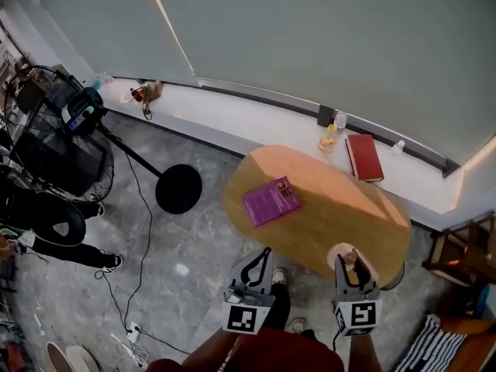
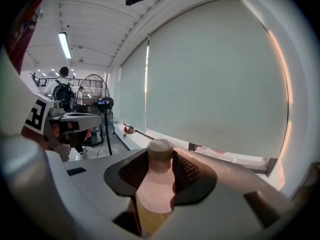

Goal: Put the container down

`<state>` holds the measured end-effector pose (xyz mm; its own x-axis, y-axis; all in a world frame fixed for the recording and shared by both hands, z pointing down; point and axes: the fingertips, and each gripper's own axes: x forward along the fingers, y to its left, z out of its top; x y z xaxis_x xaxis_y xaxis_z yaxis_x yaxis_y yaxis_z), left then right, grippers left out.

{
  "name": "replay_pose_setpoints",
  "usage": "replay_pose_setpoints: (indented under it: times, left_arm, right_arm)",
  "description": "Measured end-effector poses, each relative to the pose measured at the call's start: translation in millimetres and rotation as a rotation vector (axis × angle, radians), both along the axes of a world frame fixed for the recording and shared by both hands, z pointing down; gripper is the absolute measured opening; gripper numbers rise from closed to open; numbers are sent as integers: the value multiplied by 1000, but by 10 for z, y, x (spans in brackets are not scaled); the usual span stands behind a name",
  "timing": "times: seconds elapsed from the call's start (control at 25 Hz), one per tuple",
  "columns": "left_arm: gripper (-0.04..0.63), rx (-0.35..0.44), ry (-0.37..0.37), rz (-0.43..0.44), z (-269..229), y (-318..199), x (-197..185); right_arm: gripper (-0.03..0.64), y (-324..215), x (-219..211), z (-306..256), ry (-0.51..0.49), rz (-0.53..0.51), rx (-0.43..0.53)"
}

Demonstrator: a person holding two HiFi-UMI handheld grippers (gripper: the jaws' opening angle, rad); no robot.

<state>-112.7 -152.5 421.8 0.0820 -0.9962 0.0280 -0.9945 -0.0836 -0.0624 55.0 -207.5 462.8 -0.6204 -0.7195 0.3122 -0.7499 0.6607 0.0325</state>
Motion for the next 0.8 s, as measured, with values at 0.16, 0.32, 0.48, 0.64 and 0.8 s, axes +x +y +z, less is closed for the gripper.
replay_pose_setpoints:
  times: [0.16, 0.32, 0.48, 0.64, 0.8]
  left_arm:
    - [6, -54, -25, 12, 209, -227, -226]
    - [6, -77, 52, -14, 451, -435, -413]
    - [6, -140, -8, 25, 792, -603, -487]
    - [6, -169, 72, -6, 1093, -738, -599]
    - [6, -241, 57, -8, 1438, -760, -697]
  right_arm:
    - [141, -216, -240, 254, 35, -6, -49]
    - [141, -402, -454, 560, 62, -32, -76]
    - [141, -547, -570, 926, 96, -27, -135]
    - [141, -664, -693, 1329, 123, -30, -193]
    - [141, -747, -871, 1789, 163, -55, -231]
